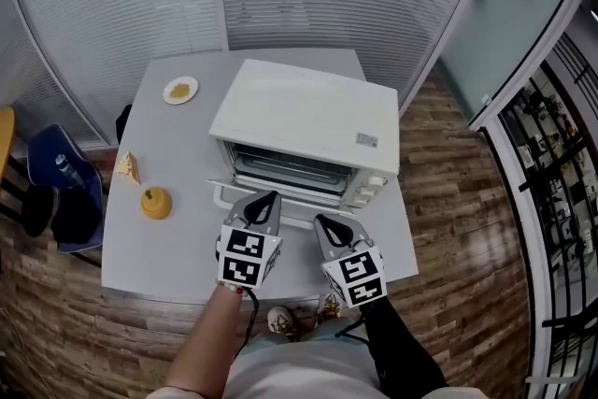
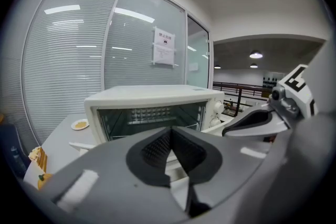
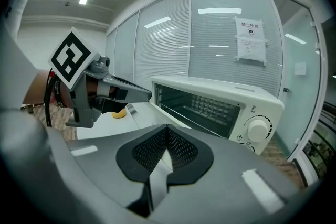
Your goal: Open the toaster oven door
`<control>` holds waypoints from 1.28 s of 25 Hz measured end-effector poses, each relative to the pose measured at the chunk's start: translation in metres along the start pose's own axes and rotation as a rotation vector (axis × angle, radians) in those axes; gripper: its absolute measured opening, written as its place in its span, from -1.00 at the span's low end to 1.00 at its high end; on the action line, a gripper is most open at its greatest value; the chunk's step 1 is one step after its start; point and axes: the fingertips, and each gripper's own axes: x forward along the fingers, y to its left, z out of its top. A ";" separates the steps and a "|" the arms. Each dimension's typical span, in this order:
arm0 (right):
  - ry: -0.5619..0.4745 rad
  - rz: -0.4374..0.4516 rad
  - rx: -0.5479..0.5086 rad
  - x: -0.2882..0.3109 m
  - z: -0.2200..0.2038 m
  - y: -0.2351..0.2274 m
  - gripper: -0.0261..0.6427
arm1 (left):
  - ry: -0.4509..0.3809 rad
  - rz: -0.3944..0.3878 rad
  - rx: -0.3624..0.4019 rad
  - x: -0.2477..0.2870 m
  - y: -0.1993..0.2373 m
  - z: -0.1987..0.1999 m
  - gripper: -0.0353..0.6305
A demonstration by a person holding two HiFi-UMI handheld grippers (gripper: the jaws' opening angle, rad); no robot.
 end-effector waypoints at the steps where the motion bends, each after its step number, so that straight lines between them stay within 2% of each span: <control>1: 0.002 0.007 -0.006 0.000 -0.001 0.002 -0.91 | 0.003 0.003 -0.001 -0.001 0.000 -0.001 -0.77; 4: 0.018 0.047 -0.067 -0.004 -0.002 0.015 -0.91 | 0.012 0.013 -0.007 -0.003 -0.003 -0.001 -0.77; 6: -0.014 0.074 -0.111 -0.012 0.008 0.025 -0.91 | 0.016 0.021 -0.012 -0.003 -0.003 0.000 -0.77; 8: -0.101 0.010 -0.125 -0.024 0.029 0.016 -0.91 | 0.021 0.028 -0.016 -0.003 -0.003 0.000 -0.77; 10: -0.157 -0.115 -0.121 -0.031 0.046 -0.009 -0.91 | 0.026 0.032 -0.018 -0.002 -0.001 -0.002 -0.77; 12: -0.107 -0.198 -0.105 -0.026 0.042 -0.034 -0.91 | 0.029 0.031 -0.023 -0.001 0.000 -0.002 -0.77; 14: -0.006 -0.212 -0.075 -0.015 0.026 -0.047 -0.91 | 0.028 0.031 -0.032 -0.001 0.000 -0.002 -0.77; 15: 0.022 -0.202 -0.056 -0.012 0.020 -0.047 -0.91 | 0.029 0.030 -0.035 -0.001 0.000 -0.002 -0.77; 18: 0.020 -0.147 -0.018 -0.009 0.016 -0.038 -0.91 | 0.038 0.025 -0.034 -0.003 -0.002 -0.002 -0.77; 22: 0.051 -0.088 -0.040 -0.007 0.012 -0.023 -0.91 | 0.068 0.027 -0.023 -0.009 -0.005 -0.011 -0.77; 32: 0.172 0.029 -0.015 -0.008 -0.020 0.005 -0.92 | 0.148 0.000 -0.043 -0.031 -0.016 -0.053 -0.77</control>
